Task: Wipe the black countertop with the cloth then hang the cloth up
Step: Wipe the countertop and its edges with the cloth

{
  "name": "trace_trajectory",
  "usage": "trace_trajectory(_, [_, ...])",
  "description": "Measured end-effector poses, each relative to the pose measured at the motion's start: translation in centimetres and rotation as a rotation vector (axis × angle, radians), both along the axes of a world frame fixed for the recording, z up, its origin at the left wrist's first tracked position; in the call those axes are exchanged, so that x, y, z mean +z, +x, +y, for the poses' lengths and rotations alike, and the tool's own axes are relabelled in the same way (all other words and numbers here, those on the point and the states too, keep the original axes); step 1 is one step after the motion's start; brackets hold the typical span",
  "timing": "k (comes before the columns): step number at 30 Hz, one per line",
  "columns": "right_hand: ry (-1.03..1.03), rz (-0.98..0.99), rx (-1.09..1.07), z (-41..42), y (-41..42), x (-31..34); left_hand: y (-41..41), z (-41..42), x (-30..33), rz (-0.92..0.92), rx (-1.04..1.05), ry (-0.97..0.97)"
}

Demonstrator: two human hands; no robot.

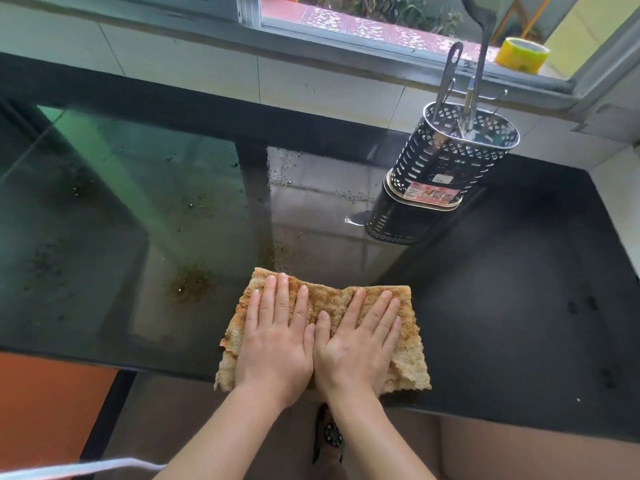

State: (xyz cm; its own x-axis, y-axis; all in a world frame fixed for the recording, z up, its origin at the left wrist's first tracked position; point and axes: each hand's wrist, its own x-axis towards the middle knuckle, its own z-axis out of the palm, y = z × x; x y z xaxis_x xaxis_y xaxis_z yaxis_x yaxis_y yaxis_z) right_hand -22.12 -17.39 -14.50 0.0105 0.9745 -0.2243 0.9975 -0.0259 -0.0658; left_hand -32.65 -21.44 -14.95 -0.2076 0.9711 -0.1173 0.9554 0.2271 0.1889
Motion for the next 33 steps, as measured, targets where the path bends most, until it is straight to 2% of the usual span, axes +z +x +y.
trace_trajectory(14, [0.042, 0.009, -0.018, 7.9, -4.1, -0.7, -4.2, 8.1, -0.5, 0.052, 0.023, 0.005])
trace_trajectory(33, [0.032, -0.027, -0.009, 23.7, -10.2, -0.8, -10.0, 23.6, -0.3, 0.061, 0.044, 0.005])
